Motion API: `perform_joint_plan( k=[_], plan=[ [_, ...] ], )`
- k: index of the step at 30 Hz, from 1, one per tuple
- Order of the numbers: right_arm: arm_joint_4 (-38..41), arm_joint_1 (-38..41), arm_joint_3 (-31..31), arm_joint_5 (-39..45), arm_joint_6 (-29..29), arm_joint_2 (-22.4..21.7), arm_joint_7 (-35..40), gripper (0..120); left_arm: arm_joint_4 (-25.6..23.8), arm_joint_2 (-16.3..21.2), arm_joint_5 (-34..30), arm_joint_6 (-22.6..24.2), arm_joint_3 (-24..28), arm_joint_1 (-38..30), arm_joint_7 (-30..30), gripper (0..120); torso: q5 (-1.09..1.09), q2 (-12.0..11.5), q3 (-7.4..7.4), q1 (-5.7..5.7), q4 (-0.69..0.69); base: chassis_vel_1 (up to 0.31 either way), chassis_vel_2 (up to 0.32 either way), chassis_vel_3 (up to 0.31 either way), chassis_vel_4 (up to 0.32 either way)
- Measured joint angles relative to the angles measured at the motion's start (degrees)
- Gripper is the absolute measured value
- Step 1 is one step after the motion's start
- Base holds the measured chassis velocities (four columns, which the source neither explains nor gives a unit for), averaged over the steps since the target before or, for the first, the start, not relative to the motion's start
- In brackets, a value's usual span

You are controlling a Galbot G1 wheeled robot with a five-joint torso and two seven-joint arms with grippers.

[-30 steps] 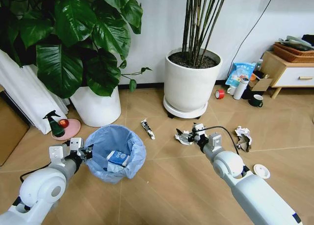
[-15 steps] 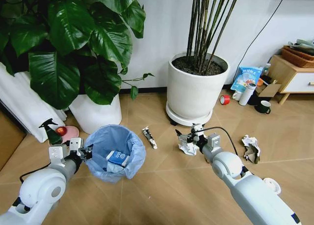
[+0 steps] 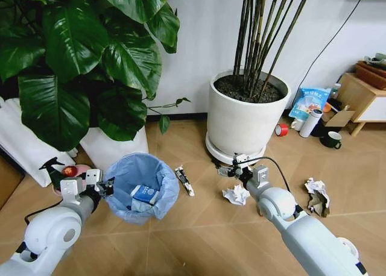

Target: Pick up the trash bin and place the garbage on the floor into it.

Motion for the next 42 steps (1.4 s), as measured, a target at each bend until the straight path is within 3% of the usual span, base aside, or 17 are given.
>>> perform_joint_plan(
  k=[15,20,24,28,42],
  plan=[
    [-4.6,0.9,-4.7,-1.4,0.7,-0.5,-5.1,100,0.0,-1.0,0.3,0.1,-0.3,0.7,-0.3,0,0.00,0.0,0.00,0.00,-0.01,-0.065,0.073,0.066,-0.071],
    [-12.2,3.9,-9.8,-1.6,2.8,2.6,-8.1,100,-0.2,-1.0,0.3,0.1,-0.4,0.9,-0.3,0,-0.02,0.0,-0.01,-0.01,-0.01,0.002,-0.010,-0.002,0.005],
    [-21.9,8.9,-15.0,-2.5,5.1,9.6,-9.9,100,-0.4,-0.8,0.1,0.1,-0.7,0.7,-0.3,0,0.00,0.0,0.00,0.00,0.00,0.000,0.000,0.000,0.000],
    [-27.5,12.1,-18.0,-4.1,5.7,12.6,-10.0,100,-0.4,-0.7,0.0,0.1,-1.0,0.7,-0.3,0,-0.02,0.0,0.00,0.00,0.02,0.000,0.000,0.000,0.000],
    [-46.8,18.2,-18.8,-6.4,7.4,19.9,-12.0,100,-0.1,-0.5,-0.2,0.0,-0.5,-0.2,-0.2,0,-0.01,0.0,0.00,0.00,-0.01,0.000,0.000,0.000,0.000]
  ],
)
